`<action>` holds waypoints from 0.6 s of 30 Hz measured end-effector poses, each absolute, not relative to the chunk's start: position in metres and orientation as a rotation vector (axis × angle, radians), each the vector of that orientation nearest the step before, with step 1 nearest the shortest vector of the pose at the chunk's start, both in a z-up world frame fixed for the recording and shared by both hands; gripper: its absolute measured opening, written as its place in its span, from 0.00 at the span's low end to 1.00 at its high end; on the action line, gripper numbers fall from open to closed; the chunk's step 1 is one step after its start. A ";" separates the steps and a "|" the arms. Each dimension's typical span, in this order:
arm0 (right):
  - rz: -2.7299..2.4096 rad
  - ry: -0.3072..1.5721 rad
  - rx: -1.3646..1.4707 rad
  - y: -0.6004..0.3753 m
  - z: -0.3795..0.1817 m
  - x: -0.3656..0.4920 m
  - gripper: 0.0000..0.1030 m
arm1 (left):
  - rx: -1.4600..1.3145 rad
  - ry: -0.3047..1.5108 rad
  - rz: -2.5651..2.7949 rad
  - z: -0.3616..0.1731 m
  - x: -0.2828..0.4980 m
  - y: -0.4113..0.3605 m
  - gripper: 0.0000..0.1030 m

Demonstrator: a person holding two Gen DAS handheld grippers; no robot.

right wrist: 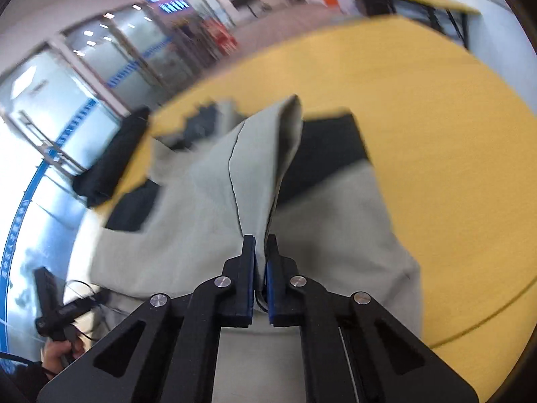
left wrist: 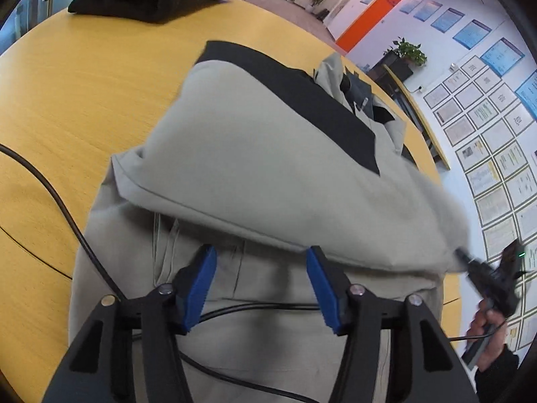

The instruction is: Fold clothes

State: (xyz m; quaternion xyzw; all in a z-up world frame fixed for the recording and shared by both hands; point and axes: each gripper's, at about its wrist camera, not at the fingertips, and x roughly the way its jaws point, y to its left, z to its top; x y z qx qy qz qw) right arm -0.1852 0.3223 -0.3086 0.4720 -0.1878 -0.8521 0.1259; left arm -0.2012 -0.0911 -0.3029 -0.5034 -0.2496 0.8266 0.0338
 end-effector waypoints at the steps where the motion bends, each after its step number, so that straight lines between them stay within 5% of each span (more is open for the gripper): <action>1: -2.464 -0.550 1.448 0.329 -0.322 -0.188 0.04 | -1.549 -0.773 2.544 -0.302 -0.201 -0.092 0.57; 11: -2.478 -0.564 1.582 0.350 -0.341 -0.187 0.05 | -1.560 -0.859 2.584 -0.298 -0.205 -0.110 0.38; 18: -2.434 -0.468 1.646 0.338 -0.347 -0.186 0.13 | -1.414 -0.786 2.479 -0.279 -0.201 -0.110 0.49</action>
